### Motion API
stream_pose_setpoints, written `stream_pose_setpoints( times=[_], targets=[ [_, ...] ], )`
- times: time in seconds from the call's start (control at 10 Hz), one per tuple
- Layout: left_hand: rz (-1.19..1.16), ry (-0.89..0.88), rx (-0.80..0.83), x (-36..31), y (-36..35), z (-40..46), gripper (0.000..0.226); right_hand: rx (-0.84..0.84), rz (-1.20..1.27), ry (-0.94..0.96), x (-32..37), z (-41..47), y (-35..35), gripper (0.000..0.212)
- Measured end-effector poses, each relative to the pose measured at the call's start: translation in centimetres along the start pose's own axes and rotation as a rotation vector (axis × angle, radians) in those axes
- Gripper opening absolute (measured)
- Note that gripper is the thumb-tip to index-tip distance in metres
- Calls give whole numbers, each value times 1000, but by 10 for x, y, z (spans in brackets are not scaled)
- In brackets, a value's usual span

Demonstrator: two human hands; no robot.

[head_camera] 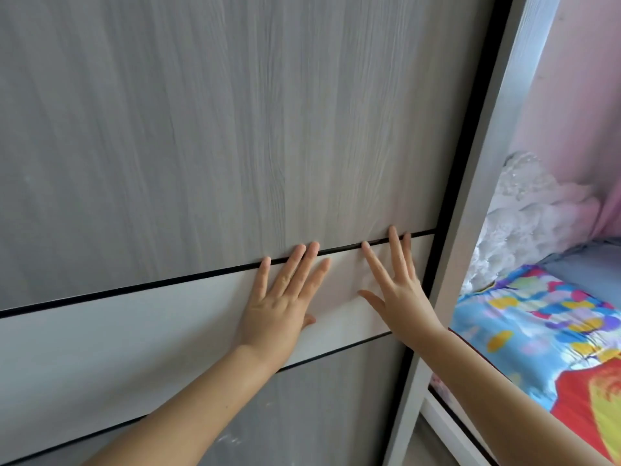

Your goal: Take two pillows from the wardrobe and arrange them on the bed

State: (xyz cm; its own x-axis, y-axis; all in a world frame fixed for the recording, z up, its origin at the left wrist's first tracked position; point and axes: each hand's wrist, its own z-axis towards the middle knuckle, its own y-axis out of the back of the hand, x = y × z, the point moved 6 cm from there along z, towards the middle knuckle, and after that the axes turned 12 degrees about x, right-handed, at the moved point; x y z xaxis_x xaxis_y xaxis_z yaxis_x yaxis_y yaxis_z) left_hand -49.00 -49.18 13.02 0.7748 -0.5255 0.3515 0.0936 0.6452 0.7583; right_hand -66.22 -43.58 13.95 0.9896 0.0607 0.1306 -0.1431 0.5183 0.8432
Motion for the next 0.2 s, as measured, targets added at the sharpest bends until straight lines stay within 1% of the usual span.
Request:
stream_pose_setpoints(
  times=[0.1,0.2],
  targets=[
    [20,-21,-30,-1,4,0,116,126,-10,-30,-2,-4,13,79],
    [-85,-128,-136,-7,17,-6,94,76,165,-28,-10,1,82,49]
  ],
)
